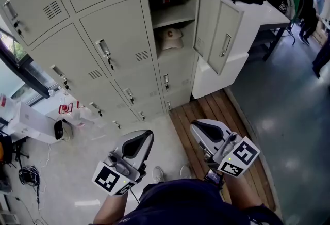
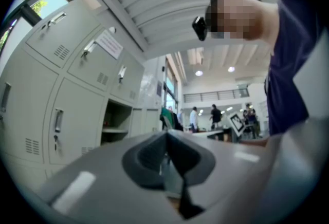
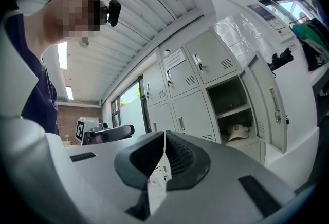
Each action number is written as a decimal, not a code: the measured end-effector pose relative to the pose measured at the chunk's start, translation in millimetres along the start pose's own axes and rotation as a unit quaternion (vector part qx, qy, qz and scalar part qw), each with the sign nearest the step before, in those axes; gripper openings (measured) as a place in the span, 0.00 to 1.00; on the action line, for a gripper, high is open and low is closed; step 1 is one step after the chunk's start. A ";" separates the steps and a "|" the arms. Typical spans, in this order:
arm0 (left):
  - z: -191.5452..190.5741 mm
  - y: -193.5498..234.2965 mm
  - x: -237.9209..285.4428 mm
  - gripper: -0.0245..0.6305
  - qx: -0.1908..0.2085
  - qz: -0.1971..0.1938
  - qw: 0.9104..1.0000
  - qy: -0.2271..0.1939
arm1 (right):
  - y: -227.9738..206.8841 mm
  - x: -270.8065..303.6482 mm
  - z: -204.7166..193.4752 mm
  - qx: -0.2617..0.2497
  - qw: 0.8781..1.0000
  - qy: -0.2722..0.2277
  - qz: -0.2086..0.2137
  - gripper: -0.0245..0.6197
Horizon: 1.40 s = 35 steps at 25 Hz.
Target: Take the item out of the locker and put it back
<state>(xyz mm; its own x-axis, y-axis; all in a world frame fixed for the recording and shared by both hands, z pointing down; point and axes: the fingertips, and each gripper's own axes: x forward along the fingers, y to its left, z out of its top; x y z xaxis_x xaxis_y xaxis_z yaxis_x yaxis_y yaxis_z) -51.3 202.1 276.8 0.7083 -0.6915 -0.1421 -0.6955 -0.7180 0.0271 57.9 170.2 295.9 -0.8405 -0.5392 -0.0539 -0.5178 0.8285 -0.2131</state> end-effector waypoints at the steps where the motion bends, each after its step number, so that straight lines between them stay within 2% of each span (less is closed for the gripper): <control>1: -0.3 -2.7 1.9 0.04 0.001 0.002 1.000 0.000 | -1.7 -2.5 0.7 0.002 1.000 -0.001 0.002 0.05; 19: -10.9 -37.7 49.6 0.04 0.012 0.025 1.000 0.007 | -45.6 -41.7 8.0 0.010 1.000 -0.005 0.023 0.05; 27: -18.4 -24.6 58.3 0.04 0.004 0.032 0.999 0.011 | -59.8 -29.3 2.5 0.015 0.999 0.009 0.027 0.05; 35: -25.7 8.4 64.7 0.04 -0.006 0.028 1.000 0.011 | -76.7 -0.4 -3.1 0.018 0.999 0.021 0.018 0.05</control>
<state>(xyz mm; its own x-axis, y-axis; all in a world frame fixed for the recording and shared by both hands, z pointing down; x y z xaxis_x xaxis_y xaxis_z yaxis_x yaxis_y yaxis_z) -8.2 149.3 293.3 0.6708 -0.7322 -0.1181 -0.7329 -0.6788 0.0461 97.4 107.3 315.3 -0.8650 -0.5013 -0.0211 -0.4815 0.8413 -0.2458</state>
